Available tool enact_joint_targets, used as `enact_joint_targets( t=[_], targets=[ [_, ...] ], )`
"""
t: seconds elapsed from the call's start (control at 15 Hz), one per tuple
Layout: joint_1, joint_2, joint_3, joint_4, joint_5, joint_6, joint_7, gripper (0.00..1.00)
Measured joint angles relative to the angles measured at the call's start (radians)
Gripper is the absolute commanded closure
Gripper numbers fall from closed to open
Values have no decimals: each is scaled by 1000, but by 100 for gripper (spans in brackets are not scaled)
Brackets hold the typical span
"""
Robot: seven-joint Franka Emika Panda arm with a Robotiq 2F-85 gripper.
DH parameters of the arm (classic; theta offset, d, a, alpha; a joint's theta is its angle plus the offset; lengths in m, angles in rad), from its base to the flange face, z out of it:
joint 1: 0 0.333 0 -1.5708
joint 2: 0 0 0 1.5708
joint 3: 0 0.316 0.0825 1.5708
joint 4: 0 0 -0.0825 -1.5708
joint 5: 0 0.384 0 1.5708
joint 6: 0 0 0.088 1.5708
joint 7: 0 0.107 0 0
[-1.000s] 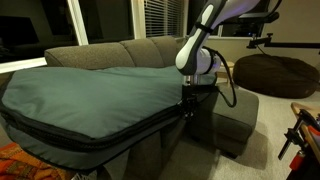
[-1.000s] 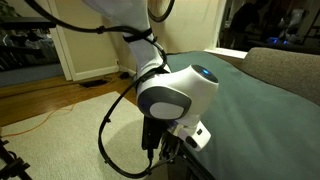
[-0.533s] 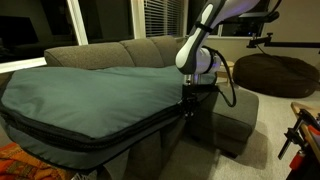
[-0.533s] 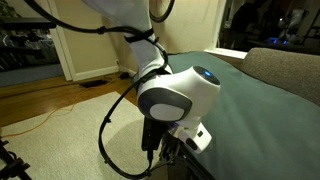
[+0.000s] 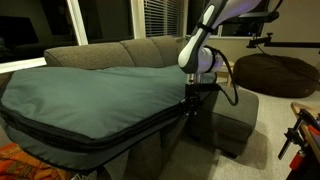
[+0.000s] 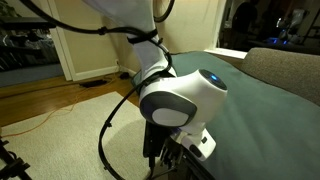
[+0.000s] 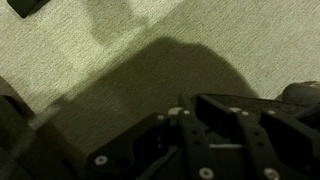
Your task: Close the zip on the green bag
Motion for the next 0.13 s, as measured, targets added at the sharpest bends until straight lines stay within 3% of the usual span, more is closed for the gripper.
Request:
enact_joint_targets(
  t=[0.13],
  targets=[
    [0, 0, 0, 0, 0, 0, 0, 85]
  ],
)
